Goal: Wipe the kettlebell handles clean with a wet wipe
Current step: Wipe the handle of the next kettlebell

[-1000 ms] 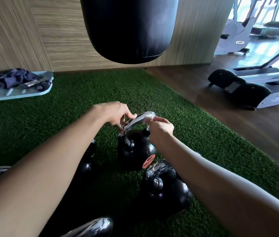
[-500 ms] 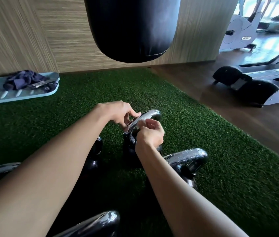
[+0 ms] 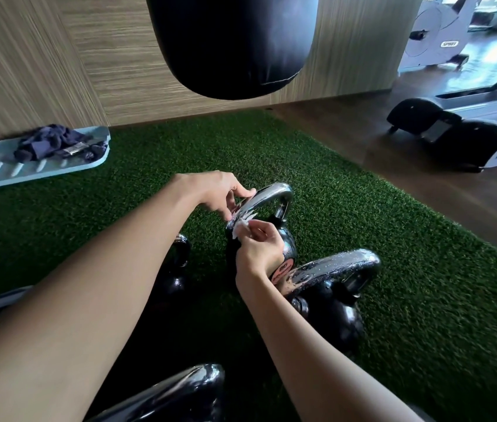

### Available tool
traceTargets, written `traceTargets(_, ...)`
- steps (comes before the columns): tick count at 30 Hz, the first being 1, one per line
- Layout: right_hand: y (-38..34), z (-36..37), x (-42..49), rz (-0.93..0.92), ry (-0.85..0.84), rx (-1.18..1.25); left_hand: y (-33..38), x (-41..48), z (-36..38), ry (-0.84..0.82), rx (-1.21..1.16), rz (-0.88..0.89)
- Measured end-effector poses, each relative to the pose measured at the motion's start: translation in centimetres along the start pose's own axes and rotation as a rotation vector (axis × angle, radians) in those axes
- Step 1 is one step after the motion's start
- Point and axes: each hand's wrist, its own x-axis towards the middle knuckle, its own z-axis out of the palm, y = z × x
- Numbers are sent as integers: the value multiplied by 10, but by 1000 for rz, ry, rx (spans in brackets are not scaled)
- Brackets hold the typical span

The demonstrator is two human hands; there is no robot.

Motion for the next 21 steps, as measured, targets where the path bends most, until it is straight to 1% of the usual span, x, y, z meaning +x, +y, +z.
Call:
traceTargets(3, 8, -6, -3, -47, -14, -39, 0, -1, 1, 11, -2, -6)
traceTargets(7, 17, -9, -1, -24, 1, -48, 0, -2, 4, 24, -10, -6)
traceTargets(11, 15, -7, -2, -57, -18, -44, -1, -5, 6, 23, -8, 0)
traceTargets(16, 16, -13, 1, 53, -25, -13, 8, -14, 8, 60, -64, -36)
traceTargets(18, 3, -14, 2, 25, -25, -7, 12, -20, 13, 120, -51, -60)
traceTargets(21, -37, -25, 7, -9, -44, 14, 18, -24, 30, 304, -66, -105)
